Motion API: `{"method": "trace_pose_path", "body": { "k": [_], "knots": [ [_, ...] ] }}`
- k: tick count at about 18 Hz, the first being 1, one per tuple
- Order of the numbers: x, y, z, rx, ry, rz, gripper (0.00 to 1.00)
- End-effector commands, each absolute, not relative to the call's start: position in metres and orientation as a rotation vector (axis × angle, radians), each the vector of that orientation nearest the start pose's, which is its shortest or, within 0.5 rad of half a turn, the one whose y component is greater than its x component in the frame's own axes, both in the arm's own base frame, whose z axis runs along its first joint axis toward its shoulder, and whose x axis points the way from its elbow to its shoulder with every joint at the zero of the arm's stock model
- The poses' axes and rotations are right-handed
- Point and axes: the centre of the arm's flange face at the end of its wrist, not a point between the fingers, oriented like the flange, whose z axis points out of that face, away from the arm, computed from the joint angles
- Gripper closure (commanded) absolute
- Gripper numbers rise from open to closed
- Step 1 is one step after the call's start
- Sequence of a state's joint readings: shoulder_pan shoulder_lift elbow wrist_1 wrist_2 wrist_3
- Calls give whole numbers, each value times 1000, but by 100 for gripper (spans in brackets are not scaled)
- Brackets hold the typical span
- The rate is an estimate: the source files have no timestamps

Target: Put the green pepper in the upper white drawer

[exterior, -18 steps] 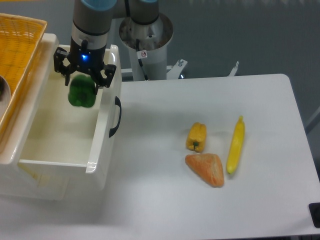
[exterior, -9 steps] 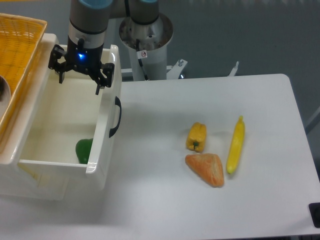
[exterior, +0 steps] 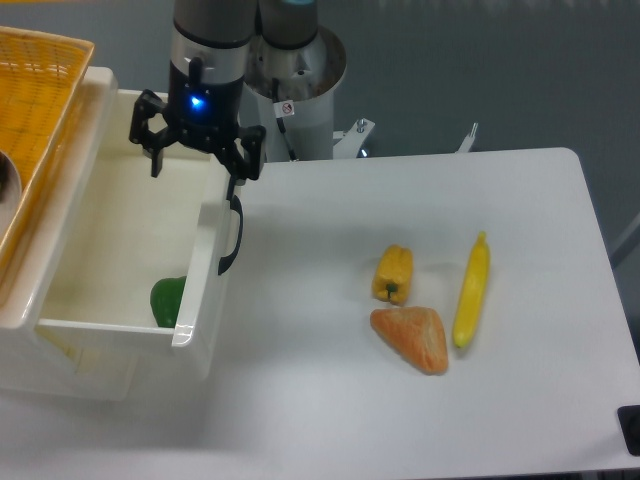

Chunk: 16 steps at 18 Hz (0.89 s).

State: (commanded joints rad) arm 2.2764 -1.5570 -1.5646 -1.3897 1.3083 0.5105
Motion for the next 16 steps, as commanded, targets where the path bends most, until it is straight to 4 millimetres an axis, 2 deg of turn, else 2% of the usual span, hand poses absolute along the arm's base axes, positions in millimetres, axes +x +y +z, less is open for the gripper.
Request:
{"method": "trace_pose_path", "body": {
  "k": [5,12,16],
  "knots": [
    [-214,481,506,-2909,-243,-67,0],
    [-225,474,495,-2977,-275,-17,0],
    [-235,473,478,-3014,-299,-16,0]
  ]
}}
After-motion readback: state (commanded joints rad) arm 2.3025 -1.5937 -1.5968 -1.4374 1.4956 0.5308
